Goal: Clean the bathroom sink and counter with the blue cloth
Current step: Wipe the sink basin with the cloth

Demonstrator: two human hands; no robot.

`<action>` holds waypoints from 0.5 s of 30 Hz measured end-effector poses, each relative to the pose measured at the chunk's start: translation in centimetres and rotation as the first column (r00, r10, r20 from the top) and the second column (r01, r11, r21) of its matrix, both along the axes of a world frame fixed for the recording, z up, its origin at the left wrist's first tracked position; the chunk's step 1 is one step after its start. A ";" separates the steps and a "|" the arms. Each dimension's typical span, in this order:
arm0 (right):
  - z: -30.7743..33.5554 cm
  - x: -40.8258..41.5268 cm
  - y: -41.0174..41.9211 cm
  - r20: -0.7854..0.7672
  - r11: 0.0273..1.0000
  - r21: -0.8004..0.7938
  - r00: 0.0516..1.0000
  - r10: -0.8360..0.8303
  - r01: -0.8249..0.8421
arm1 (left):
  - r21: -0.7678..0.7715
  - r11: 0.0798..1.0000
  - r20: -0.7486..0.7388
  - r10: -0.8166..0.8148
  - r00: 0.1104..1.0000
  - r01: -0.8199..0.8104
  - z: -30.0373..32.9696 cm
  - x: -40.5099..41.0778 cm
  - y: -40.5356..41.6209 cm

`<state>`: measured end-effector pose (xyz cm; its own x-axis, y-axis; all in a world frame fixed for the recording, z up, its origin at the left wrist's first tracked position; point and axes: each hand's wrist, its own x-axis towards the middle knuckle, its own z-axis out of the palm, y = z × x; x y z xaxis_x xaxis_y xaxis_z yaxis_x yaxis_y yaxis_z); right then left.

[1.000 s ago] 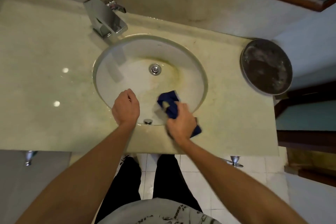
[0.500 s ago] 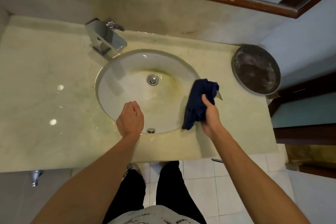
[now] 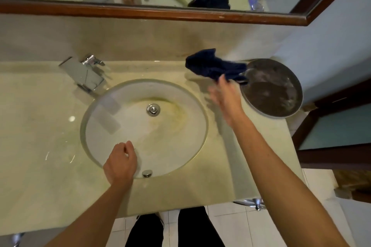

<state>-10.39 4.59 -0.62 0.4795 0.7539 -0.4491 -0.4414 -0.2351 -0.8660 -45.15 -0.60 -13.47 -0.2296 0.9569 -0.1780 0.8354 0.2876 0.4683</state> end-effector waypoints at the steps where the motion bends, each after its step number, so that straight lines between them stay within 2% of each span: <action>1: -1.1 0.2 -1.2 0.126 0.991 -0.084 0.986 0.110 -0.100 | -0.005 1.000 -0.005 0.004 1.000 -0.004 0.0 0.1 0.0; 3: -3.2 1.3 -3.2 0.394 0.956 -0.222 0.880 0.266 -0.190 | -0.020 1.000 -0.007 0.020 1.000 -0.020 0.0 0.3 0.0; 4: -3.9 2.1 -3.6 0.575 0.946 -0.269 0.758 0.309 -0.182 | -0.027 0.999 -0.007 0.031 1.000 -0.031 0.0 0.3 0.0; 6: -4.7 3.8 -2.8 0.857 0.935 -0.312 0.376 0.353 -0.167 | -0.038 0.998 -0.005 0.049 0.999 -0.049 -0.1 0.3 0.1; 7: -5.0 4.6 -1.8 0.912 0.924 -0.329 0.188 0.364 -0.192 | -0.044 0.997 -0.003 0.057 0.998 -0.057 -0.2 0.2 0.1; 9: -5.7 5.6 1.0 0.901 0.868 -0.433 -0.076 0.427 -0.243 | -0.052 0.996 -0.009 0.073 0.997 -0.074 -0.3 0.2 0.1; 11: -6.4 5.6 3.9 0.806 0.780 -0.586 -0.254 0.534 -0.219 | -0.048 0.995 -0.020 0.088 0.996 -0.089 -0.2 0.4 0.1; 13: -7.5 5.5 6.1 0.743 0.728 -0.656 -0.346 0.573 -0.202 | -0.046 0.993 -0.020 0.104 0.994 -0.104 -0.1 0.5 0.1; 15: -8.3 5.6 7.5 0.761 0.749 -0.629 -0.362 0.539 -0.208 | -0.055 0.991 -0.012 0.124 0.992 -0.125 0.2 0.7 0.2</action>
<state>-4.74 12.04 -8.91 0.0782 0.9962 -0.0376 0.9955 -0.0800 -0.0501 -44.43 -0.40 -13.26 -0.3483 0.9093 -0.2275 0.7955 0.4152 0.4414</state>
